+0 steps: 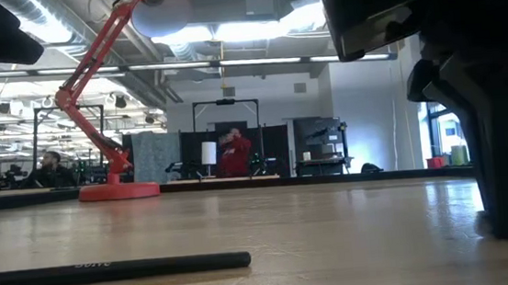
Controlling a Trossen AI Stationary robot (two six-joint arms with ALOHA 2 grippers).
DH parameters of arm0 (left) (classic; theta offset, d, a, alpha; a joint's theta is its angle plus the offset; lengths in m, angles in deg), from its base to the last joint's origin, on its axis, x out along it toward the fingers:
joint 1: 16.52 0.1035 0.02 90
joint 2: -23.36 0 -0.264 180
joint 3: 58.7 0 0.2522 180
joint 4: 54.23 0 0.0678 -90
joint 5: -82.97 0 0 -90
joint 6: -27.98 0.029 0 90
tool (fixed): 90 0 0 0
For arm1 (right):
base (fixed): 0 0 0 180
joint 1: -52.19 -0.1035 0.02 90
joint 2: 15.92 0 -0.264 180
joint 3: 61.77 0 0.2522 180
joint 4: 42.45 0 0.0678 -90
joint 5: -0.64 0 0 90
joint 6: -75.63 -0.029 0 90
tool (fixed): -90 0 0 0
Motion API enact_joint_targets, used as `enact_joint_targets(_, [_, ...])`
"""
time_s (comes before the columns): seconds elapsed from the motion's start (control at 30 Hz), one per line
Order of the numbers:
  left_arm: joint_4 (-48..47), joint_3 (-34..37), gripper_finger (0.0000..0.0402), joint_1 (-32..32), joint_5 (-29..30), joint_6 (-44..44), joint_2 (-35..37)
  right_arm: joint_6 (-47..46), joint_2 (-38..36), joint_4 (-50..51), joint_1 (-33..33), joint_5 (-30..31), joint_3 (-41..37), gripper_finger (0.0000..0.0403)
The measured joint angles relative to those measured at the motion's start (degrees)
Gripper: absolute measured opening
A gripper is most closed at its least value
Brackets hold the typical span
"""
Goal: Sort items
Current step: Put the eyeshadow brush into the brush organizer
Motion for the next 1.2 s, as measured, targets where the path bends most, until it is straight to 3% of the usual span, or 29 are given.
enact_joint_targets(0.27, [-0.07, 0.0, 0.0104, 0.0, -1.01, 0.0, 0.0, -1.88, -4.87, 7.72, -0.96, 6.72, -0.68, 0.0005])
enact_joint_targets(0.57, [-0.59, 0.0, 0.0104, 0.0, -1.07, -0.51, 0.0, -16.48, -22.84, 24.18, -9.07, 26.52, -0.36, 0.0002])
enact_joint_targets(0.73, [-0.53, 0.0, 0.0104, 0.0, -1.07, -0.63, 0.0, -24.74, -29.82, 32.48, -14.65, 32.74, -0.26, 0.0001])
enact_joint_targets(0.87, [-0.52, 0.0, 0.0104, 0.0, -1.08, -1.17, 0.0, -25.37, -33.61, 33.35, -18.15, 35.5, -0.22, 0.0001])
enact_joint_targets(1.2, [-0.52, 0.0, 0.0104, -0.02, -1.46, -1.51, 0.0, -26.78, -34.01, 36.33, -27.21, 35.94, -1.86, 0.0001])
